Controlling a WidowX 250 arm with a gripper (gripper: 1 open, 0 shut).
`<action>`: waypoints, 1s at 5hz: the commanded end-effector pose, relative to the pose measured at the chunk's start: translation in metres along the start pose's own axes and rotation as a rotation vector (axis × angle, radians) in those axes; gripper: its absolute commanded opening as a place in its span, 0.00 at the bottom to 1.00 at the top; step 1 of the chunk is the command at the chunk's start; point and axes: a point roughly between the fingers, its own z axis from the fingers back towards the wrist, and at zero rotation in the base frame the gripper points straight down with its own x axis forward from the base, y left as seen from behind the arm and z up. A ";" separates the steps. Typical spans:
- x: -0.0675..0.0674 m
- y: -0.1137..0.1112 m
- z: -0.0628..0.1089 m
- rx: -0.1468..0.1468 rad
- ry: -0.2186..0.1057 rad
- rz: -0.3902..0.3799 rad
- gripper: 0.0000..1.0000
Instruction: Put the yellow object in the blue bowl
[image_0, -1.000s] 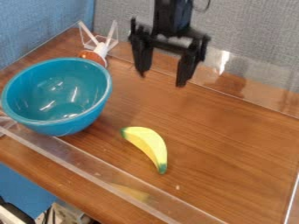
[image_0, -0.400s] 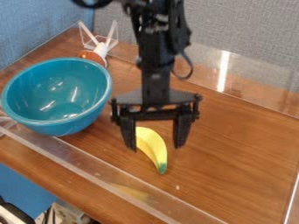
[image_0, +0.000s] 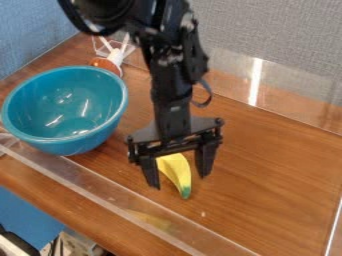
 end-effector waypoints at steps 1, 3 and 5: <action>0.008 -0.002 -0.006 -0.034 -0.025 0.088 1.00; 0.018 -0.003 -0.019 -0.052 -0.049 0.187 1.00; 0.026 -0.005 -0.023 -0.061 -0.087 0.207 1.00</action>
